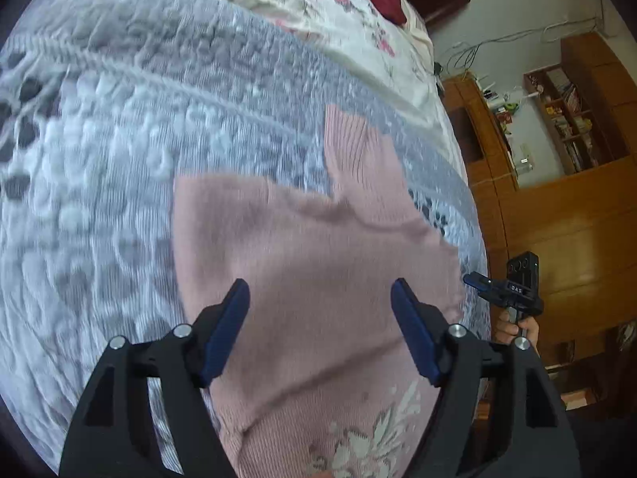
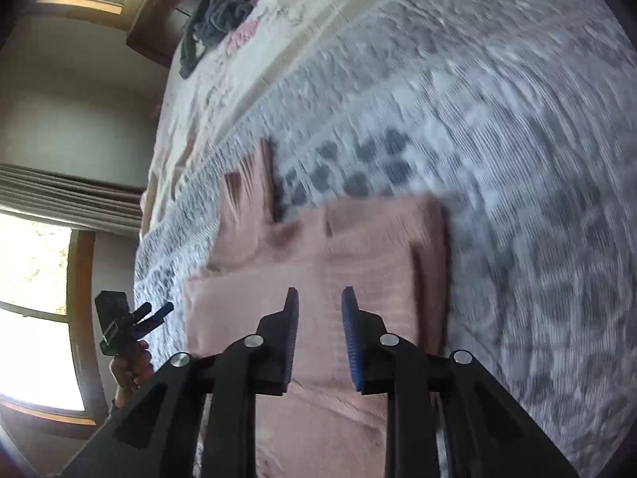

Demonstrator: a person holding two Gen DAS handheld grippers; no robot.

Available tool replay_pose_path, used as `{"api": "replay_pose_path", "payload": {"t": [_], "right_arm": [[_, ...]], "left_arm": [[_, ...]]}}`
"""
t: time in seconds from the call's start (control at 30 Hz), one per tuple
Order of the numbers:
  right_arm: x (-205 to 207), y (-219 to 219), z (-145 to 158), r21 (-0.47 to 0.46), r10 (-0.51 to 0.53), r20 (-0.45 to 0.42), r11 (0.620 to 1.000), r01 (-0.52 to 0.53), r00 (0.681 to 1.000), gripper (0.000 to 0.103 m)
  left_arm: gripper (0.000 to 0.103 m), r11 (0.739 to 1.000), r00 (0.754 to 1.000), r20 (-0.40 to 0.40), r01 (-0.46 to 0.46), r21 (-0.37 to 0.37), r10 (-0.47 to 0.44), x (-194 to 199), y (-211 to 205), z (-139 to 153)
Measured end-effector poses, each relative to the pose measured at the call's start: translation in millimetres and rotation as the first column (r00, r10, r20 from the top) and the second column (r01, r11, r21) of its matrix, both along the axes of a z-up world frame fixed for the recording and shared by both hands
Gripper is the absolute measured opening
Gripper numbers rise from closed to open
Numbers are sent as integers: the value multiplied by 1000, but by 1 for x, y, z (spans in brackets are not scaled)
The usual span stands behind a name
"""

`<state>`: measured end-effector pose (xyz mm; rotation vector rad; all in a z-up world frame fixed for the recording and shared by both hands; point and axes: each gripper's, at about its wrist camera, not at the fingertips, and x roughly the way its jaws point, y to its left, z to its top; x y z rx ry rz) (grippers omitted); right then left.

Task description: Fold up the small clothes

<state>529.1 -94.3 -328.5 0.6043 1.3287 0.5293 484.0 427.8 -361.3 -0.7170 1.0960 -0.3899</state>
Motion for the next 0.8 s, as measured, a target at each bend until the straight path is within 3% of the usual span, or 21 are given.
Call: {"api": "replay_pose_path", "payload": {"t": [0.13, 0.3, 0.57, 0.73, 0.8], "right_arm": [[70, 44, -4, 31, 7, -1, 1000, -7, 1000, 31], [130, 100, -37, 13, 28, -30, 1000, -28, 999, 34], [169, 159, -75, 0, 84, -31, 996, -84, 996, 34], [180, 180, -79, 23, 123, -22, 992, -122, 992, 34], [176, 182, -78, 10, 148, -15, 989, -147, 989, 30]], "left_arm": [[75, 999, 1000, 4, -19, -35, 19, 72, -1, -2], [68, 999, 999, -41, 4, -31, -5, 143, -32, -35], [63, 996, 995, -41, 87, 12, -86, 189, -75, -72], [43, 995, 995, -15, 95, 9, -95, 196, -82, -76], [25, 994, 995, -10, 104, 38, -104, 198, -85, -74]]}}
